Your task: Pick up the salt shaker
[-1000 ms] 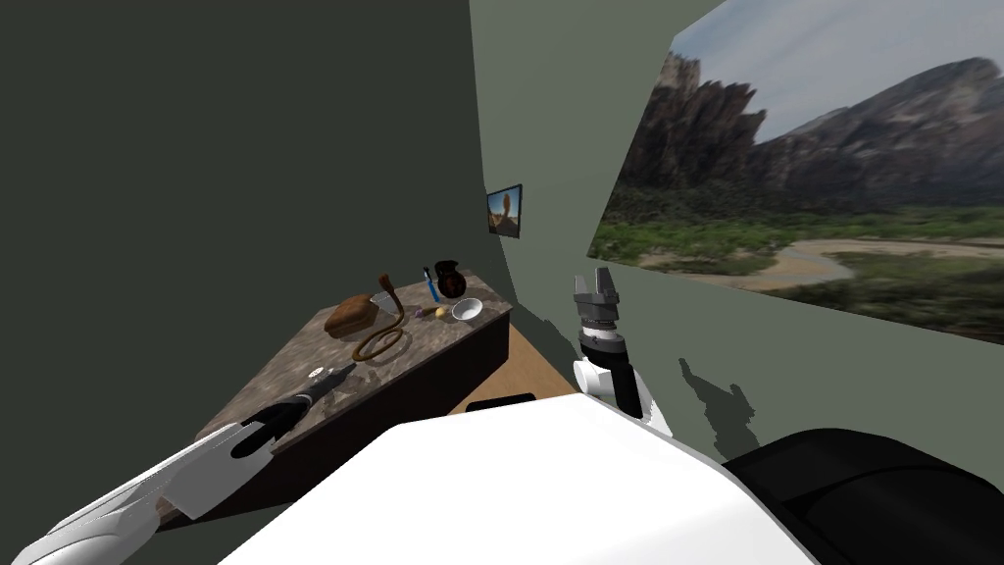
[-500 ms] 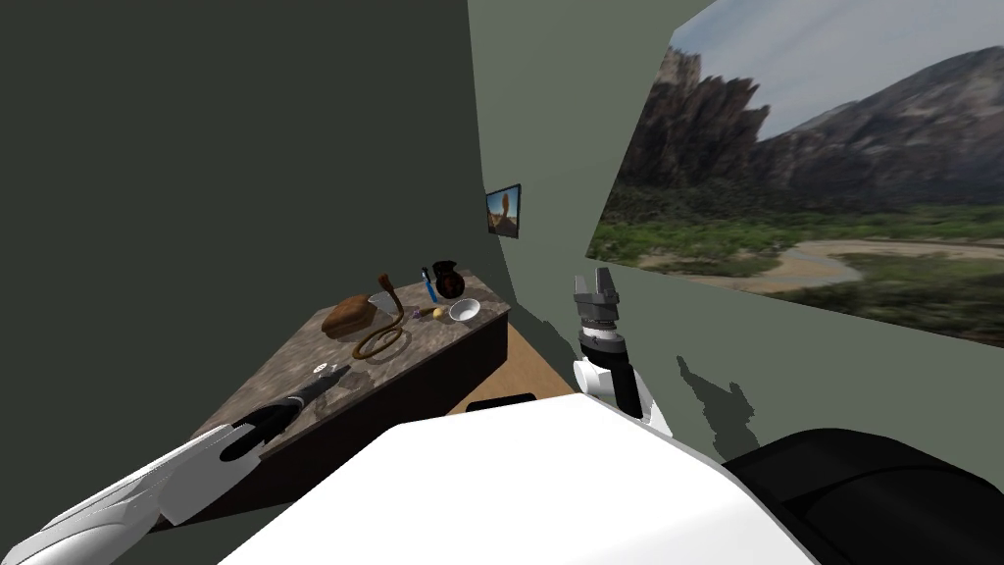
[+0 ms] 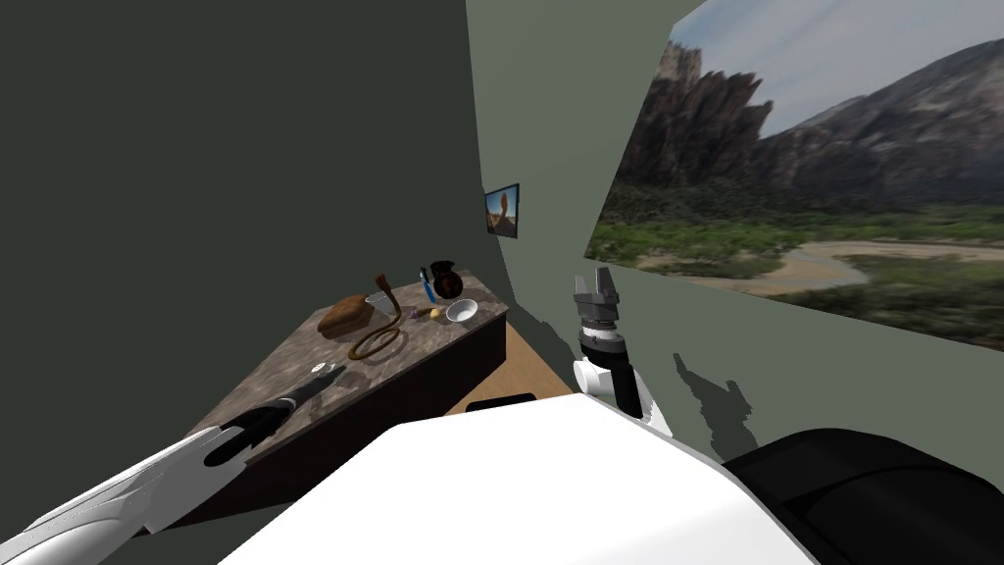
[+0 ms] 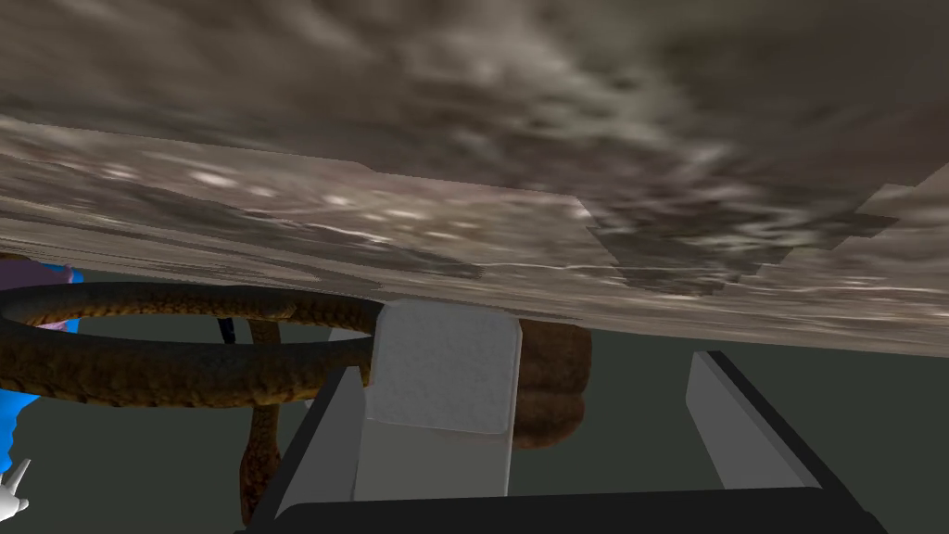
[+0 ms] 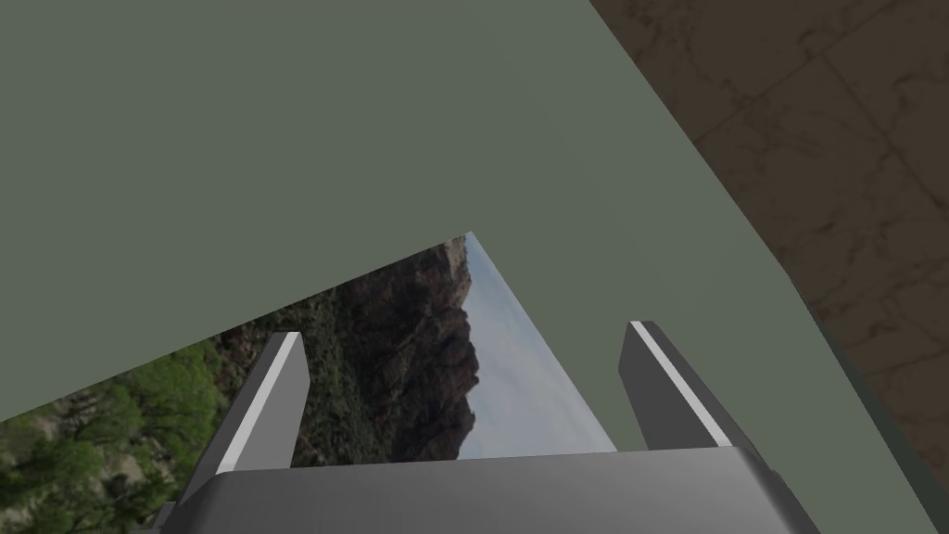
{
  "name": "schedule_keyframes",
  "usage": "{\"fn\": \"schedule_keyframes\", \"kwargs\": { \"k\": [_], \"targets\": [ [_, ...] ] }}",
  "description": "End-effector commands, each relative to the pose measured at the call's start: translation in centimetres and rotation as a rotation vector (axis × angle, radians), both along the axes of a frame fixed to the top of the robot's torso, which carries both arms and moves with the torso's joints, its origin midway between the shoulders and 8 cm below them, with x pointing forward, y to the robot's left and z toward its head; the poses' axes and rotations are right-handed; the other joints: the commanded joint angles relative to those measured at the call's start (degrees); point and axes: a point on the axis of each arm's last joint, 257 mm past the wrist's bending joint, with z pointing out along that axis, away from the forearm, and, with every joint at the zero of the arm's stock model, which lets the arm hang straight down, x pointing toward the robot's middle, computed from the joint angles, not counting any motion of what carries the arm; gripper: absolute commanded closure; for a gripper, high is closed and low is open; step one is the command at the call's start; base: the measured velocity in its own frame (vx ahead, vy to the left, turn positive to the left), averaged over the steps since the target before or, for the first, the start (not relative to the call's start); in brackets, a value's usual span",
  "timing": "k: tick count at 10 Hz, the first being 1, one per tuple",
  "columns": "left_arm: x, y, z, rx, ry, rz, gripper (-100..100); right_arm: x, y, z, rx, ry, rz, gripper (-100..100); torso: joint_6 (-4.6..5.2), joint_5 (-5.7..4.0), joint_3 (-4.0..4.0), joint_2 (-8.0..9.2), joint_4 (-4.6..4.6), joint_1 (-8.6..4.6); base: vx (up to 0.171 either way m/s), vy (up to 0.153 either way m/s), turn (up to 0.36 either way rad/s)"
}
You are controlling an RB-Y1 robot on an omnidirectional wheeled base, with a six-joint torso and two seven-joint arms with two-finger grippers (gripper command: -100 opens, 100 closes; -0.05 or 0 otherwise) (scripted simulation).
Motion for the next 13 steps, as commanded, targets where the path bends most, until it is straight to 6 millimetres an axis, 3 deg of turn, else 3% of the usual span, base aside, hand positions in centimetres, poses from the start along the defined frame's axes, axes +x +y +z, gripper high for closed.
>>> {"fn": "schedule_keyframes", "kwargs": {
  "k": [1, 3, 6, 7, 9, 11, 13],
  "targets": [
    [-0.6, 0.8, -0.1, 0.007, 0.009, 0.013, -100, 0.0, 0.0, 0.0, 0.000, 0.000, 0.000, 0, 0.00, 0.00, 0.00, 0.00, 0.00, 0.00, -0.003, 0.006, 0.007],
    [1.4, 0.6, 0.8, -0.004, -0.008, -0.029, -100, 0.0, 0.0, 0.0, 0.000, 0.000, 0.000, 0, 0.01, -0.02, -0.02, -0.05, -0.01, -0.16, 0.013, -0.076, 0.033],
    [-0.9, 2.6, 0.5, 0.008, 0.015, 0.009, -100, 0.0, 0.0, 0.0, 0.000, 0.000, 0.000, 0, 0.00, -0.02, -0.02, -0.04, -0.01, -0.04, 0.007, -0.016, -0.003],
    [-0.9, 2.7, 0.5, 0.008, 0.016, 0.010, -100, 0.0, 0.0, 0.0, 0.000, 0.000, 0.000, 0, -0.01, 0.01, -0.01, -0.02, 0.00, 0.05, -0.001, 0.012, 0.003],
    [1.0, 2.4, 1.7, -0.002, 0.001, -0.029, -100, 0.0, 0.0, 0.0, 0.000, 0.000, 0.000, 0, 0.01, -0.02, -0.01, -0.03, 0.00, -0.13, 0.014, -0.068, 0.033],
    [-1.3, 4.4, 1.5, 0.008, 0.023, 0.009, -100, 0.0, 0.0, 0.0, 0.000, 0.000, 0.000, 0, 0.01, -0.05, -0.05, -0.08, -0.02, -0.18, 0.011, -0.034, -0.004],
    [-1.4, 4.5, 1.5, 0.009, 0.024, 0.011, -100, 0.0, 0.0, 0.0, 0.000, 0.000, 0.000, 0, 0.00, 0.00, 0.00, 0.00, 0.00, 0.02, -0.002, 0.003, 0.001]
  ]
}}
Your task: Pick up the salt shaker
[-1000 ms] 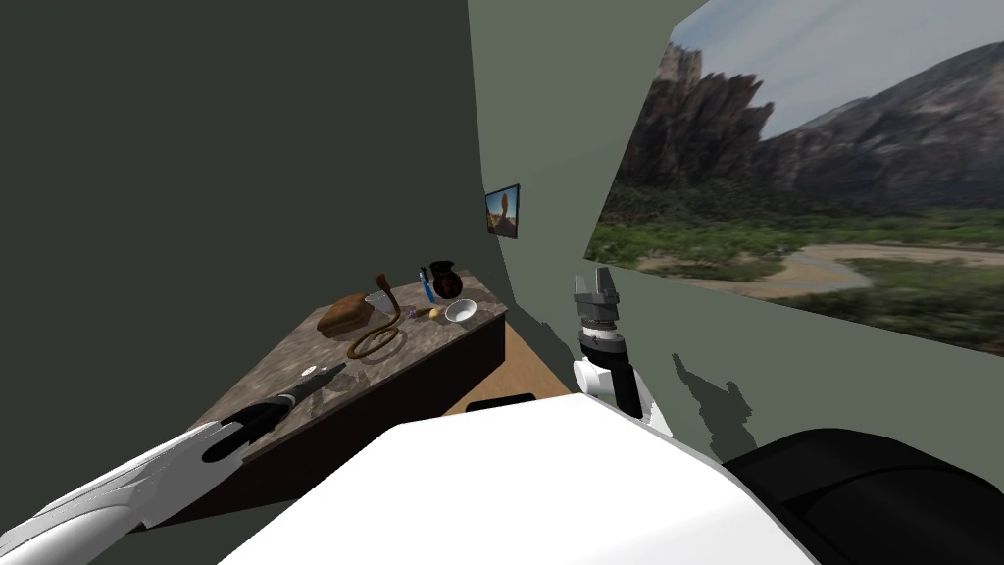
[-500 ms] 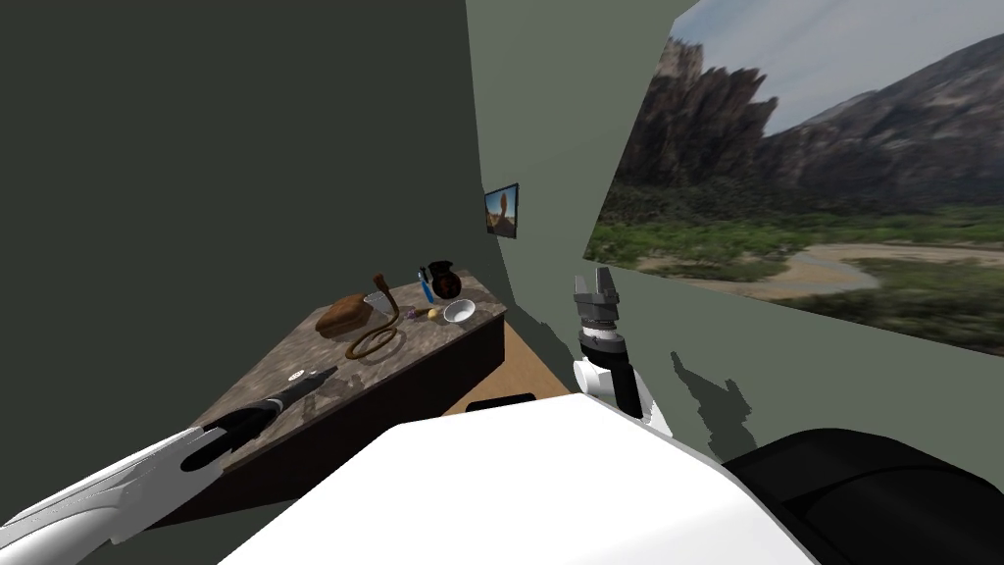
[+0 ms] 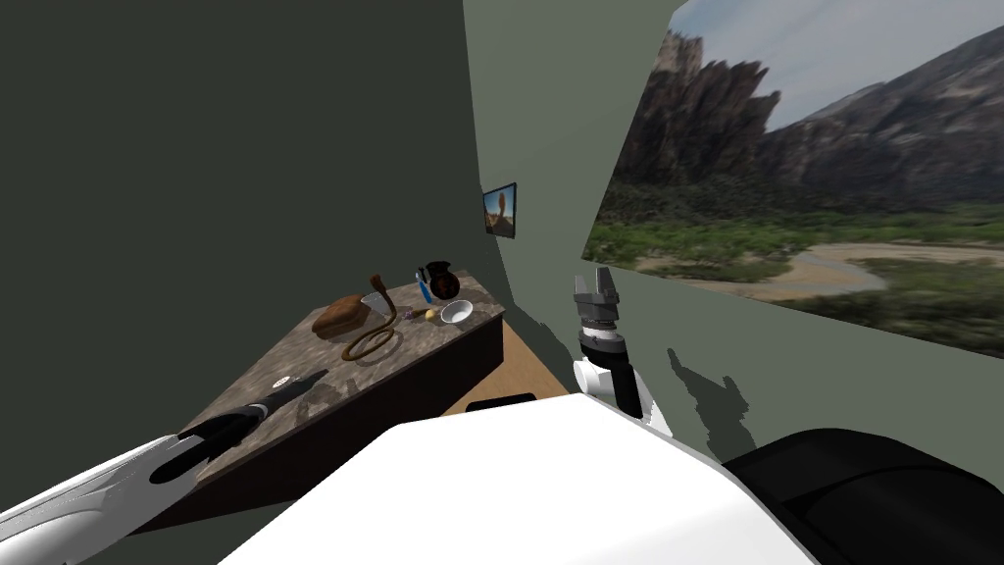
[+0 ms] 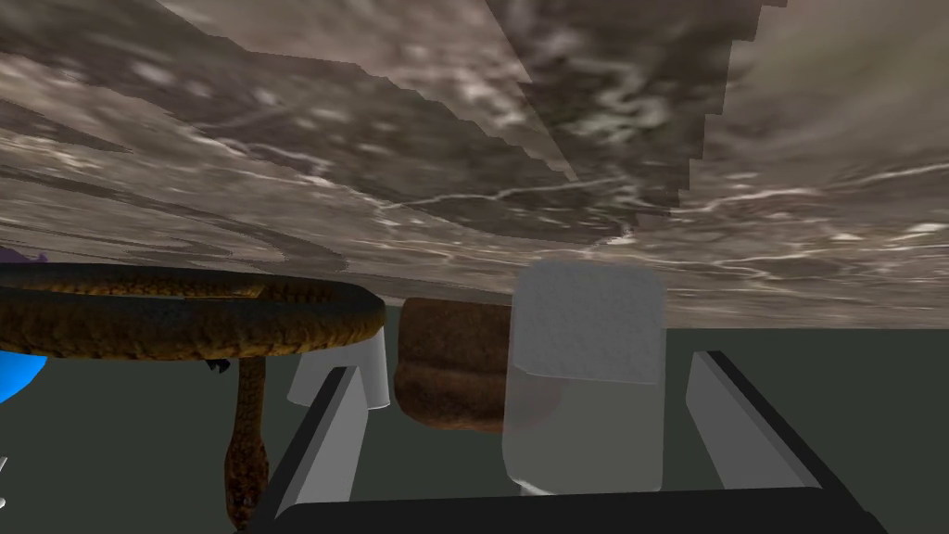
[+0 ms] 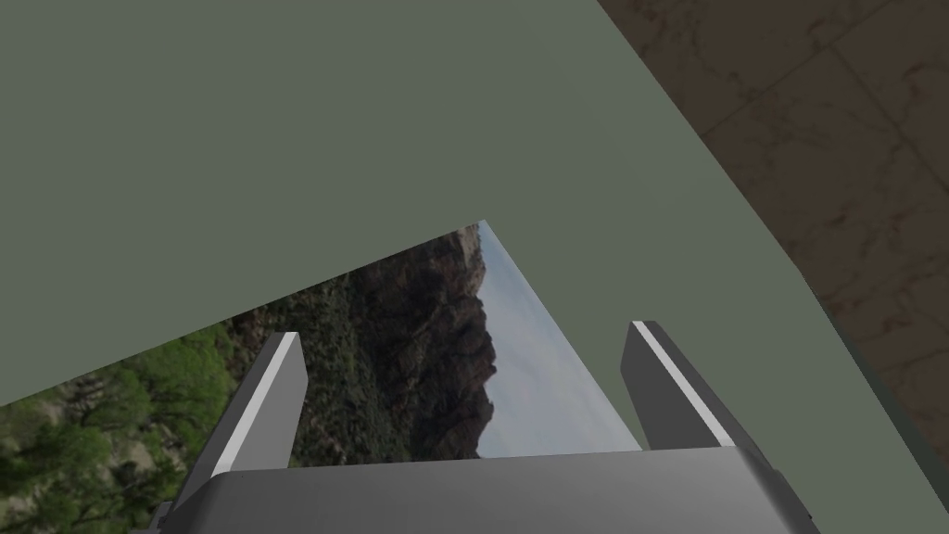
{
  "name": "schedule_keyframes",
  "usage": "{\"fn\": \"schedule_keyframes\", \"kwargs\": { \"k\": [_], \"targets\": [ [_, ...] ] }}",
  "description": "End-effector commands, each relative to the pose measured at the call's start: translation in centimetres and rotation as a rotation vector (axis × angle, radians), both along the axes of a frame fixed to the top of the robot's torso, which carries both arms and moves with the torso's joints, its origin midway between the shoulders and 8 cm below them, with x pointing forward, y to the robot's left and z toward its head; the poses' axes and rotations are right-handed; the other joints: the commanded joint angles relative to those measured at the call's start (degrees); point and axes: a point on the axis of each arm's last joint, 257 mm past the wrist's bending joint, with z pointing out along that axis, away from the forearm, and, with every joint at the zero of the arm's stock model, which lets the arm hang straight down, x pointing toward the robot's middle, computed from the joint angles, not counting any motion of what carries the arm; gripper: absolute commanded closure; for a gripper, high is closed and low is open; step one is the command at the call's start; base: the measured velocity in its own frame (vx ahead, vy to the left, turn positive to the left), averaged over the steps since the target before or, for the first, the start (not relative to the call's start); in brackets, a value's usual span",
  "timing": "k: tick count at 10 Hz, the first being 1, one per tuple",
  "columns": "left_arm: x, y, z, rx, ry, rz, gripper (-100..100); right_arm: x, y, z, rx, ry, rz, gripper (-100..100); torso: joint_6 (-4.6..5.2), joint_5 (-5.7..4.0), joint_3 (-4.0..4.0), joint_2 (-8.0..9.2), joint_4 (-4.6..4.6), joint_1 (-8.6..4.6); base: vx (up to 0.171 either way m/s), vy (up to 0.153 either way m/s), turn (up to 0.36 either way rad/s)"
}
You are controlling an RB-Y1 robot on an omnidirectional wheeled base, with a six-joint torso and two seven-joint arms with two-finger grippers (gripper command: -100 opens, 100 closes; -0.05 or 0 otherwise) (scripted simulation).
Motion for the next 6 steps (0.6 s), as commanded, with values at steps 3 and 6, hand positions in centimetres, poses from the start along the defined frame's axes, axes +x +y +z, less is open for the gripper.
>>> {"fn": "schedule_keyframes", "kwargs": {
  "k": [3, 6],
  "targets": [
    [0.4, 0.7, 1.3, -0.010, -0.002, -0.017, -100, 0.0, 0.0, 0.0, 0.000, 0.000, 0.000, 0, 0.05, -0.10, -0.06, -0.11, -0.01, -0.36, 0.018, -0.067, 0.023],
    [-0.1, 1.3, 1.3, -0.004, 0.004, -0.001, 100, 0.0, 0.0, 0.0, 0.000, 0.000, 0.000, 0, 0.05, -0.04, -0.01, -0.02, 0.01, -0.11, 0.000, 0.000, 0.000]
  ]
}}
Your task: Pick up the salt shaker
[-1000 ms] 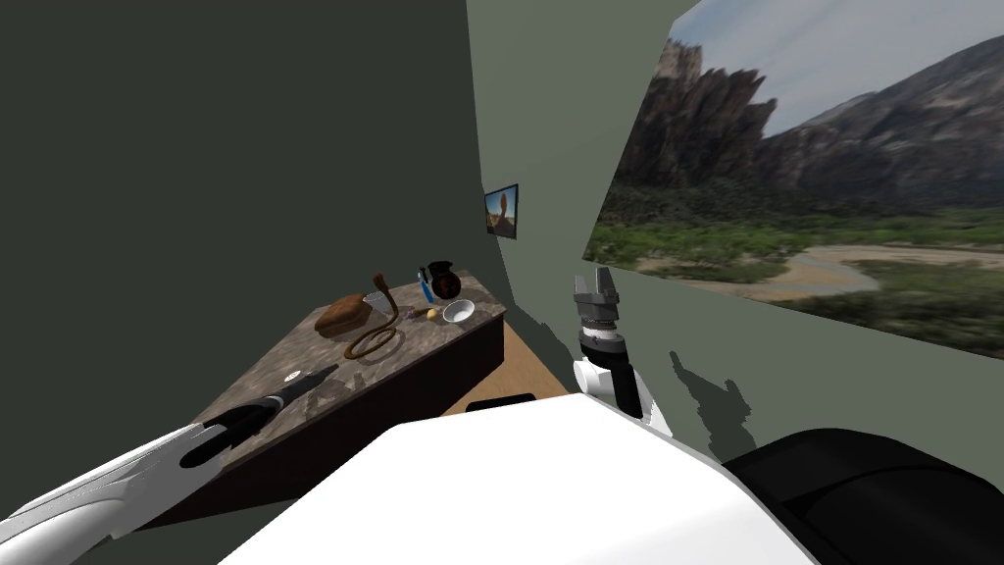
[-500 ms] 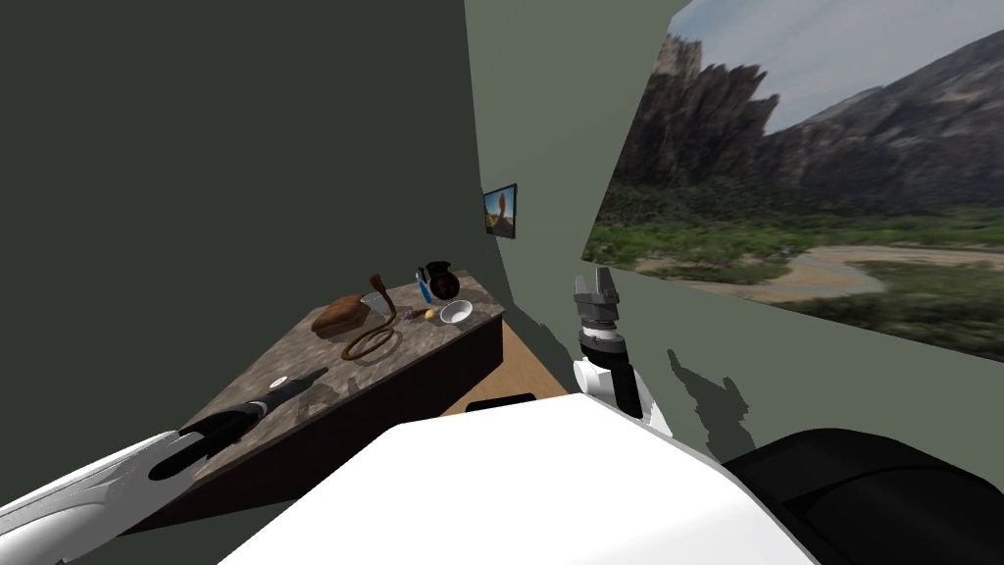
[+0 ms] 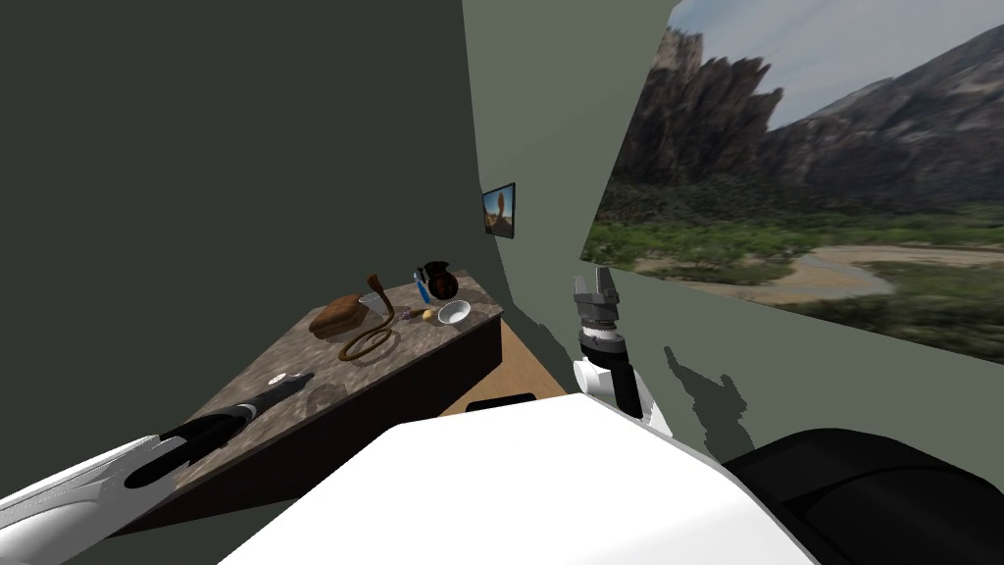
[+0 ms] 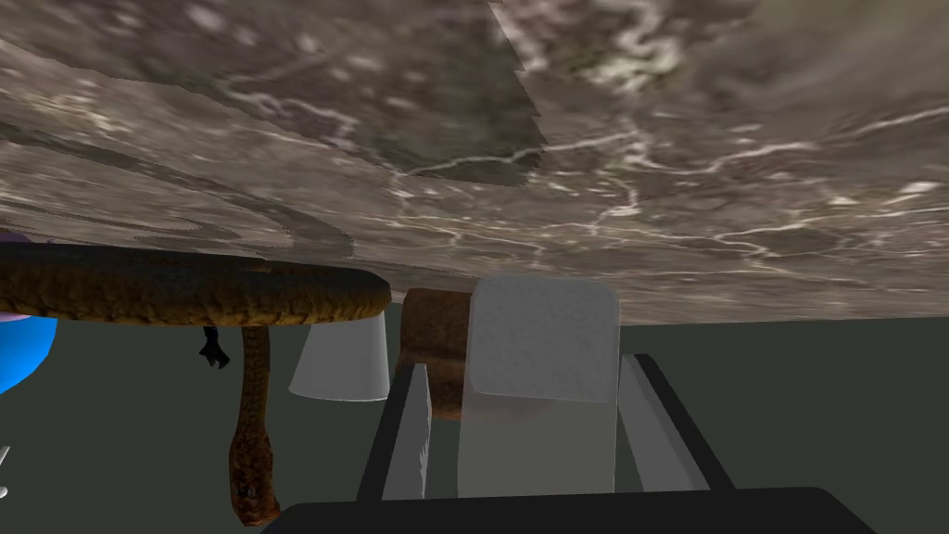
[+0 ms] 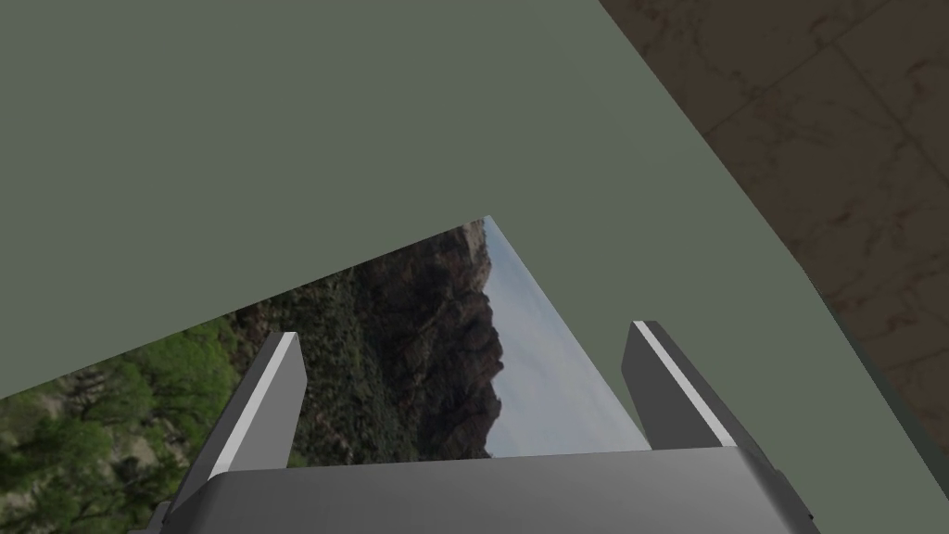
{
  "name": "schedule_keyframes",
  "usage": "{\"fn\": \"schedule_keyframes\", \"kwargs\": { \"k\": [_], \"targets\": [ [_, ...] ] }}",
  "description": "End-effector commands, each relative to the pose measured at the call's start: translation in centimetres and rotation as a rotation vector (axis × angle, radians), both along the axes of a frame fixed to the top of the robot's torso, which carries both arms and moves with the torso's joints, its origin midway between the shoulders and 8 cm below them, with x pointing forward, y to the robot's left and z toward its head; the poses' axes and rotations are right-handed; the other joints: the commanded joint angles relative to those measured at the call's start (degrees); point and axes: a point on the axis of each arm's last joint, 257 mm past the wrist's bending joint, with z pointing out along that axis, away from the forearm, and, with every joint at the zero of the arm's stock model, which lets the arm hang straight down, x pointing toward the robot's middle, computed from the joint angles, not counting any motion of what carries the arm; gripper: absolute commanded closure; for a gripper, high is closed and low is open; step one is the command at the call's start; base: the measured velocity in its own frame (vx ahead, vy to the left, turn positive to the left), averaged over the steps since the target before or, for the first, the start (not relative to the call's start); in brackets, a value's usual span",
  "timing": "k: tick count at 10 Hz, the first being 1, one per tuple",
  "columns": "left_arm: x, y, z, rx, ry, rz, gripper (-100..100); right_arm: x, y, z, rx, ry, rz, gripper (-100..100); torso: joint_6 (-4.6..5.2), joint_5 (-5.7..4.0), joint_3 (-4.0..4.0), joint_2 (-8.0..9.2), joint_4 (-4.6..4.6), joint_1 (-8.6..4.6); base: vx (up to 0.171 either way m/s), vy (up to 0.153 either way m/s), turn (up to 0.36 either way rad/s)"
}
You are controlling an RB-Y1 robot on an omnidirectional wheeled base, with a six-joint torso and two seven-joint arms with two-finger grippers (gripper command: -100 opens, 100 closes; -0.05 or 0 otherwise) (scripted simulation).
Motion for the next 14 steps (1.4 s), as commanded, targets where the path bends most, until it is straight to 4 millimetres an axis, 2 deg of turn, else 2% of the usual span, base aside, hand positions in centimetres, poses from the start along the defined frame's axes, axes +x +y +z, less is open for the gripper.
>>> {"fn": "schedule_keyframes", "kwargs": {
  "k": [1, 4, 5, 6, 8, 12, 14],
  "targets": [
    [0.0, 0.0, 0.0, 0.000, 0.000, 0.000, 100, 0.0, 0.0, 0.0, 0.000, 0.000, 0.000, 0, 0.00, 0.00, 0.00, 0.00, 0.00, 0.00, 0.000, 0.000, 0.000],
    [0.0, 0.0, 0.0, 0.002, 0.001, -0.002, 100, 0.0, 0.0, 0.0, 0.000, 0.000, 0.000, 0, -0.04, 0.06, 0.01, 0.01, 0.01, 0.09, 0.000, 0.000, 0.000],
    [0.0, 0.0, 0.0, 0.002, 0.001, -0.001, 0, 0.0, 0.0, 0.0, 0.000, 0.000, 0.000, 0, -0.04, 0.05, 0.01, 0.02, 0.01, 0.09, 0.000, 0.000, 0.000],
    [-0.7, 0.5, 0.1, 0.005, 0.005, 0.011, 100, 0.0, 0.0, 0.0, 0.000, 0.000, 0.000, 0, -0.04, 0.05, 0.01, 0.02, 0.01, 0.09, -0.001, 0.006, -0.003],
    [-1.2, -0.3, -1.2, 0.012, 0.007, 0.025, 100, 0.0, 0.0, 0.0, 0.000, 0.000, 0.000, 0, -0.09, 0.11, 0.03, 0.06, 0.00, 0.36, -0.017, 0.087, -0.029],
    [0.0, -1.2, -1.2, 0.006, -0.003, 0.006, 100, 0.0, 0.0, 0.0, 0.000, 0.000, 0.000, 0, -0.03, 0.06, -0.01, -0.02, 0.00, 0.10, -0.006, 0.014, 0.001],
    [-1.5, -1.4, -2.4, 0.015, 0.008, 0.036, 100, 0.0, 0.0, 0.0, 0.000, 0.000, 0.000, 0, -0.07, 0.08, 0.02, 0.04, 0.01, 0.26, -0.017, 0.069, -0.040]
  ]
}}
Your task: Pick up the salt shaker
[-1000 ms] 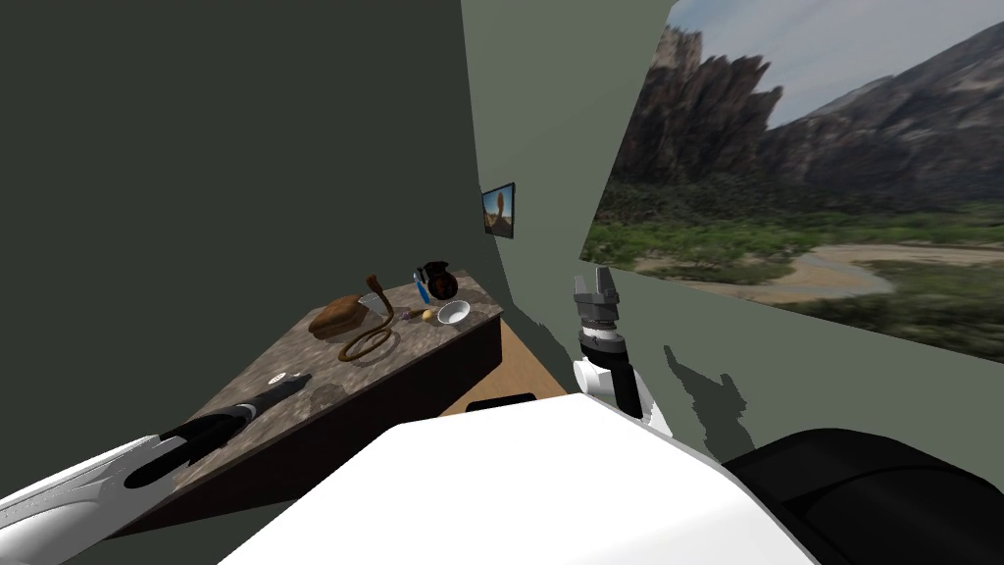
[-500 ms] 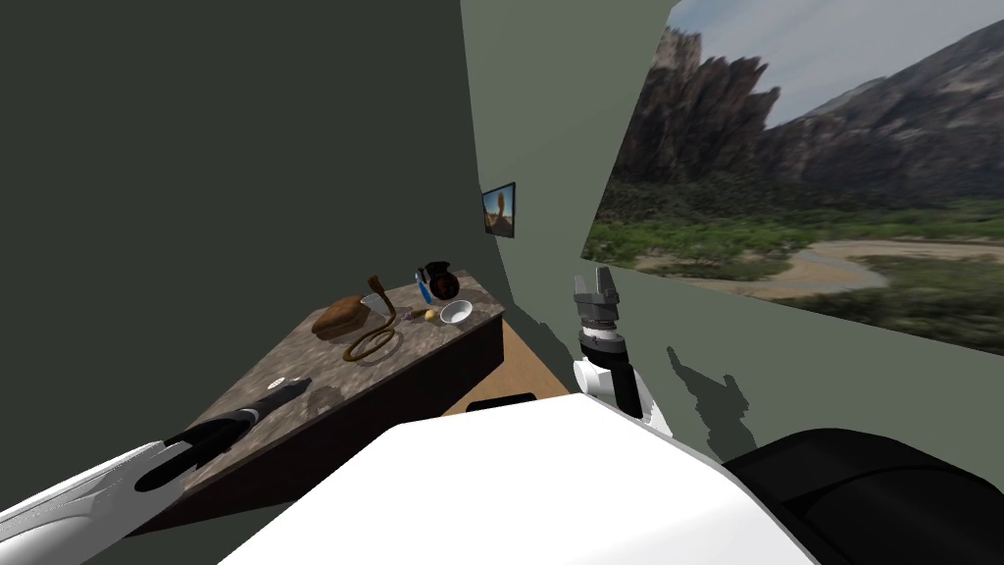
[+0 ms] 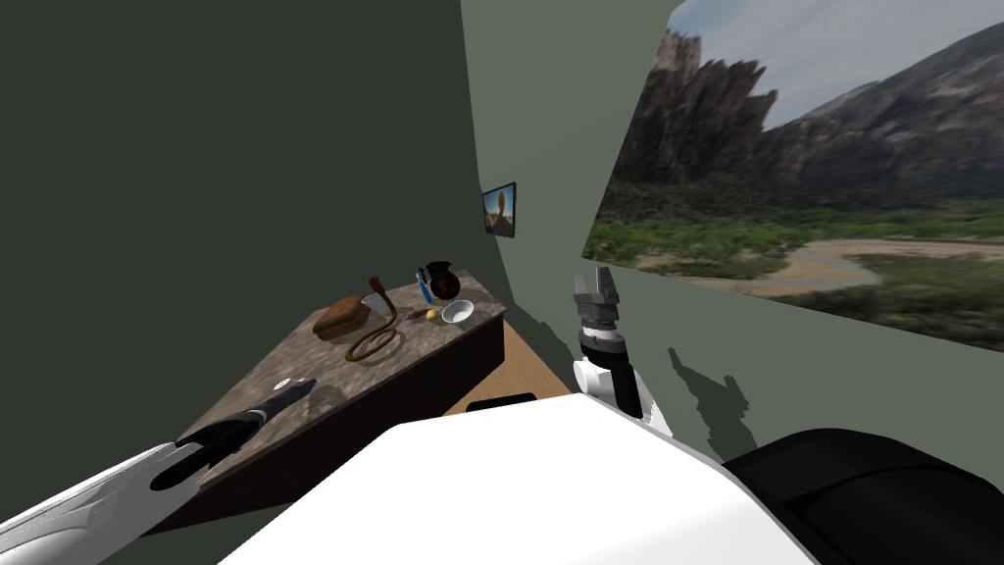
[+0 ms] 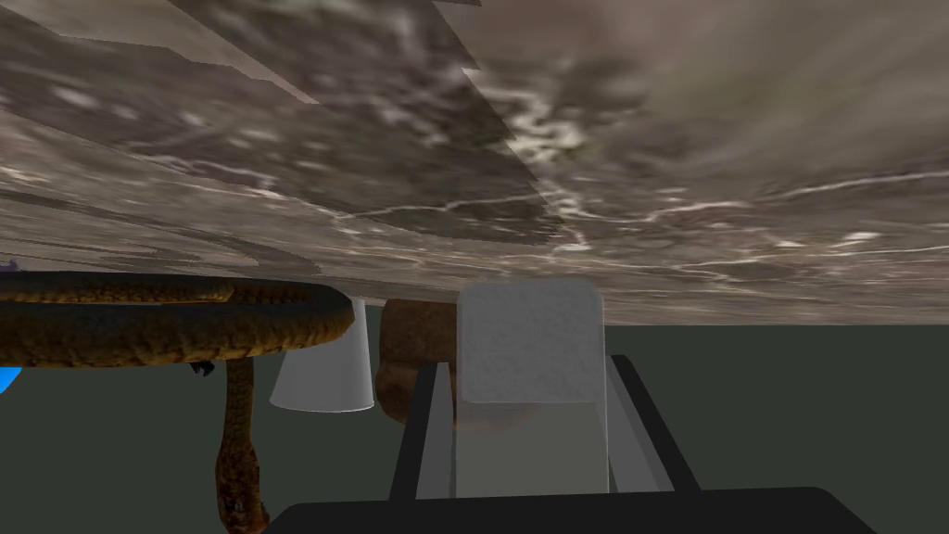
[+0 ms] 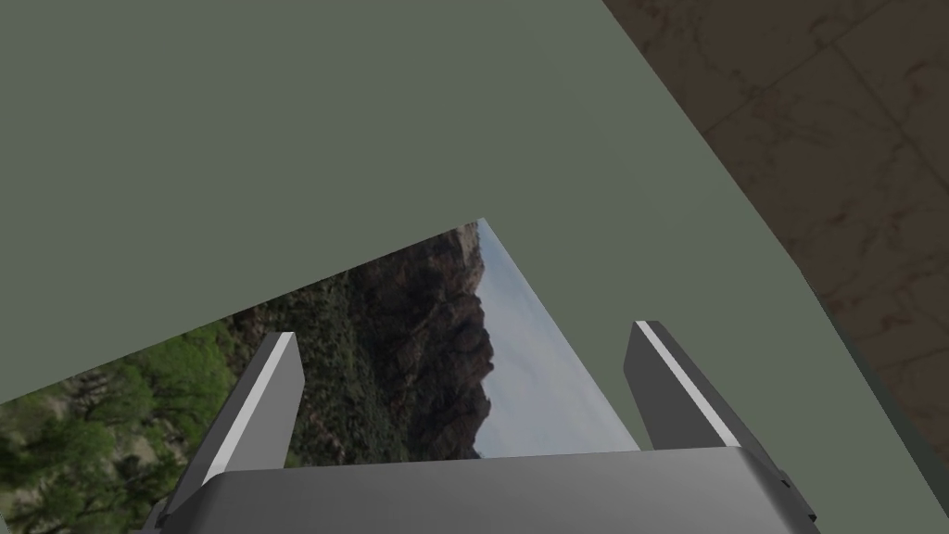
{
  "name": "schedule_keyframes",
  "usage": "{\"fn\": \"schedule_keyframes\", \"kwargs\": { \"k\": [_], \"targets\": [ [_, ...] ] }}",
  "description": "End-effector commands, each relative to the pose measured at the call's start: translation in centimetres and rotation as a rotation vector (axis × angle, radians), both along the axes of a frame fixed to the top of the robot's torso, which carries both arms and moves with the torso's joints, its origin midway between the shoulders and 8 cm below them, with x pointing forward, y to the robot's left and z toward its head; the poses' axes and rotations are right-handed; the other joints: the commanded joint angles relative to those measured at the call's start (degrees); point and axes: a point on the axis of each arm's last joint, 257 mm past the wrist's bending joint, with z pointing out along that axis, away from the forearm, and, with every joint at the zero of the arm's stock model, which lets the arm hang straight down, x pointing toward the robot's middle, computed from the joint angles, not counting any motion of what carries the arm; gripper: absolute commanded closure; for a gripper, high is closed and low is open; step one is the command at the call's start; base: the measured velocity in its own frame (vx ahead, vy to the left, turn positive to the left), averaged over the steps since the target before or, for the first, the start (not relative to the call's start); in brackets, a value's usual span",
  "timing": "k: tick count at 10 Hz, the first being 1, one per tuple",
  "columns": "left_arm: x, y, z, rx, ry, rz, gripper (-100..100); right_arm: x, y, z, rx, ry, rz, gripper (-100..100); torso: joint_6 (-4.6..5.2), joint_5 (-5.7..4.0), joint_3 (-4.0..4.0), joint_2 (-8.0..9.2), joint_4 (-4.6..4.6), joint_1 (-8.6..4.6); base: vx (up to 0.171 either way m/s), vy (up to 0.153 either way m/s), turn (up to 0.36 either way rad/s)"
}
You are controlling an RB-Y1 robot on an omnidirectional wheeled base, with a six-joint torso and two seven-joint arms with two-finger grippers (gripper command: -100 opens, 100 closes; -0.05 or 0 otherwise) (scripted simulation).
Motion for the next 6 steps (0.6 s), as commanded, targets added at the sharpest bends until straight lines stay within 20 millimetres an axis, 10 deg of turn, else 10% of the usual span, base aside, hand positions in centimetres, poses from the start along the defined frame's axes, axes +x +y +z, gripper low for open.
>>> {"fn": "schedule_keyframes", "kwargs": {
  "k": [1, 6],
  "targets": [
    [0.7, -0.7, -0.3, 0.004, 0.001, -0.003, 100, 0.0, 0.0, 0.0, 0.000, 0.000, 0.000, 0, 0.00, 0.00, 0.00, 0.00, 0.00, 0.00, -0.014, 0.049, 0.018],
    [0.2, -1.7, -1.1, 0.010, 0.004, 0.017, 100, 0.0, 0.0, 0.0, 0.000, 0.000, 0.000, 0, 0.00, 0.05, -0.02, -0.03, -0.02, 0.05, -0.008, 0.039, -0.016]
  ]
}}
